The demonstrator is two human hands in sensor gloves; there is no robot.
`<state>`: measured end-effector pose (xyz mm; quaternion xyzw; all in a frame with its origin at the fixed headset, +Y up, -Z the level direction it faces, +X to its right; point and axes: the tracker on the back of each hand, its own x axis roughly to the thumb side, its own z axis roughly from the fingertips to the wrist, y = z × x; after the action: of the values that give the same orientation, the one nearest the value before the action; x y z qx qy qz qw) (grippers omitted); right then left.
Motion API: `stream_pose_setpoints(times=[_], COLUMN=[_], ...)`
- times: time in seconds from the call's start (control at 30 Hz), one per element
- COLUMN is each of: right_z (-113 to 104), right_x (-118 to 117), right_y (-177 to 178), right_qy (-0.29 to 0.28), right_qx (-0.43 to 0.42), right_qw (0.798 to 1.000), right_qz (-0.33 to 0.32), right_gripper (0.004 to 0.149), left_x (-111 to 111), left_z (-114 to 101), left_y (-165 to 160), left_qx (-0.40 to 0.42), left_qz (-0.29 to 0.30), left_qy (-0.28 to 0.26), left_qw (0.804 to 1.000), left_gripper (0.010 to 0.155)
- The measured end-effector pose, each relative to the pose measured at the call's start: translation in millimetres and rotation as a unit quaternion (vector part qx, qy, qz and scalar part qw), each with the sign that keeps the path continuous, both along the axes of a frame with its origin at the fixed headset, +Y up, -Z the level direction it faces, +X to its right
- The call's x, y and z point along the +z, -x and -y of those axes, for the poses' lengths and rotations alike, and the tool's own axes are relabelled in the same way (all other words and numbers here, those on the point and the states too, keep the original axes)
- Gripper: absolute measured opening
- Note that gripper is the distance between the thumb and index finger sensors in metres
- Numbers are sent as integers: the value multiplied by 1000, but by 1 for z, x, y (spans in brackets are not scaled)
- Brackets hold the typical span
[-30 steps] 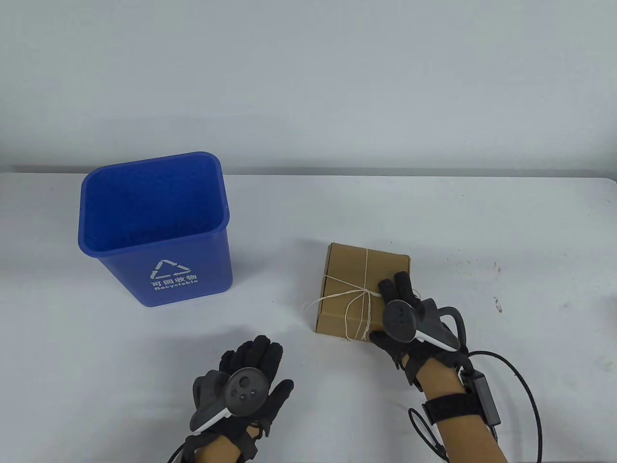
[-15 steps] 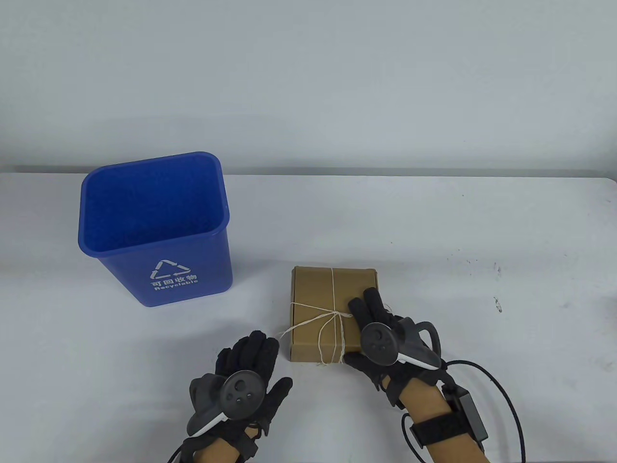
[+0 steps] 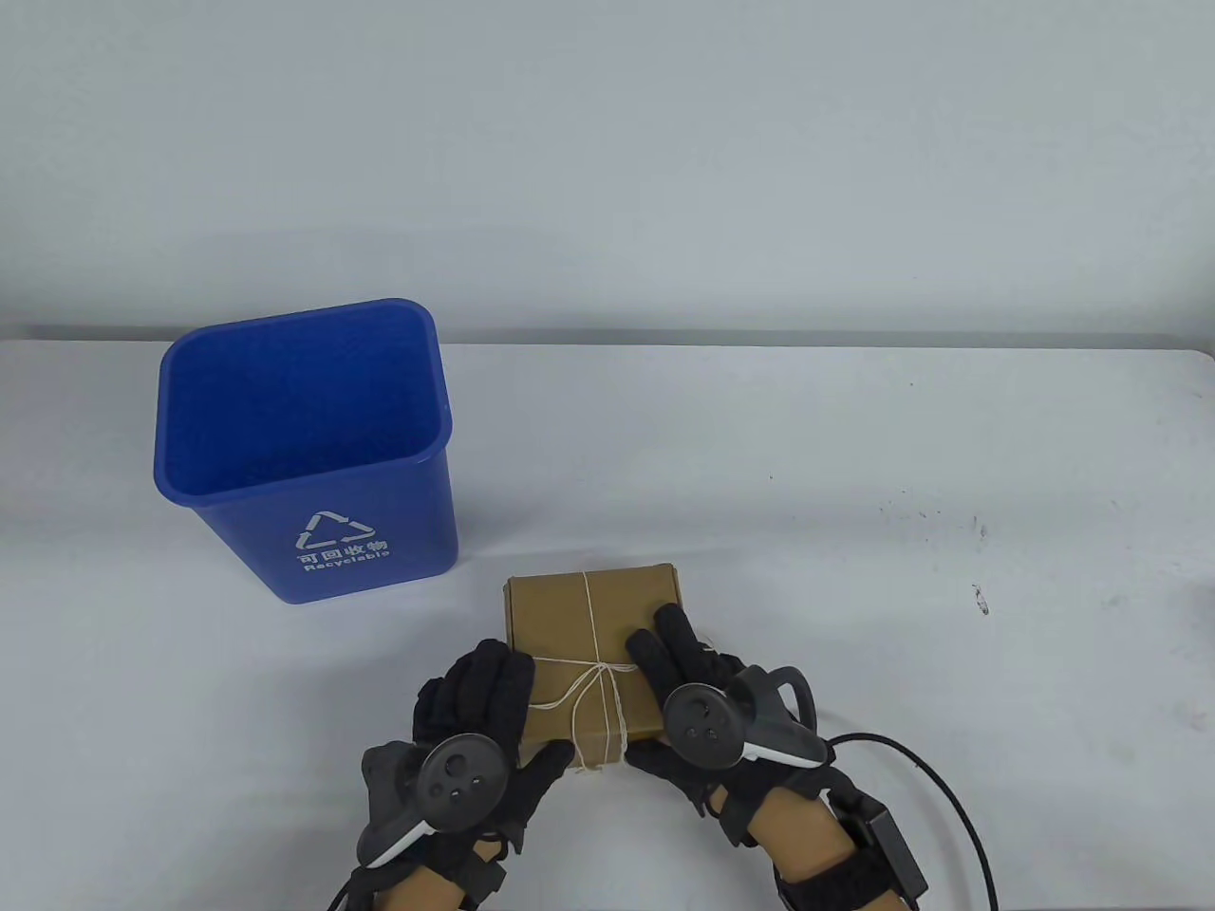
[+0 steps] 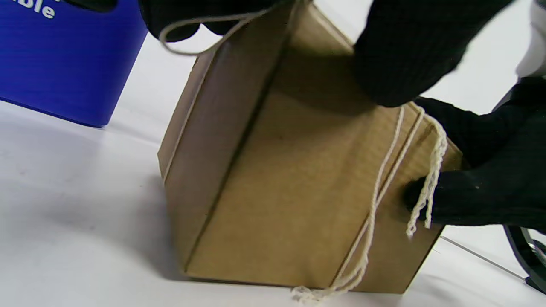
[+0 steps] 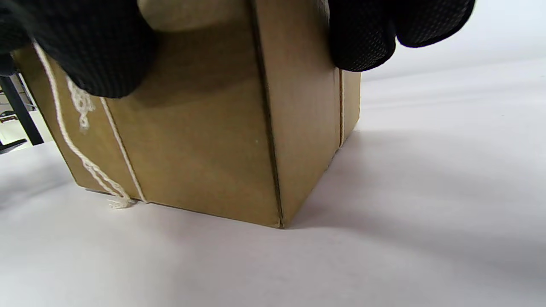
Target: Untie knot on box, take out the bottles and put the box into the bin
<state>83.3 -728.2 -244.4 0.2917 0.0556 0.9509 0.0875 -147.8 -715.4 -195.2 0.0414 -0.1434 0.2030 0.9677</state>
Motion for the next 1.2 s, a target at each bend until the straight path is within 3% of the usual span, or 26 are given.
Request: stream_pose_setpoints(times=[0.6,0.87,1.2], right_z=[2,2,0], right_x=[7,10,18], right_y=[-1,-1,2], right_qy=[17,21,11], right_qx=[-25,-21,-17], right_qw=[999,999,1000], right_qz=[-19,-20,-10], right_gripper=[95,95,93], left_x=[0,-13,-27], left_z=[-8,-4,3], left_y=[14,7,5], left_qx=[11,-21,-17], left_qz=[53,102,131], left_qy=[27,79,95], left_qw=[998,991,987], left_gripper=[102,106,108])
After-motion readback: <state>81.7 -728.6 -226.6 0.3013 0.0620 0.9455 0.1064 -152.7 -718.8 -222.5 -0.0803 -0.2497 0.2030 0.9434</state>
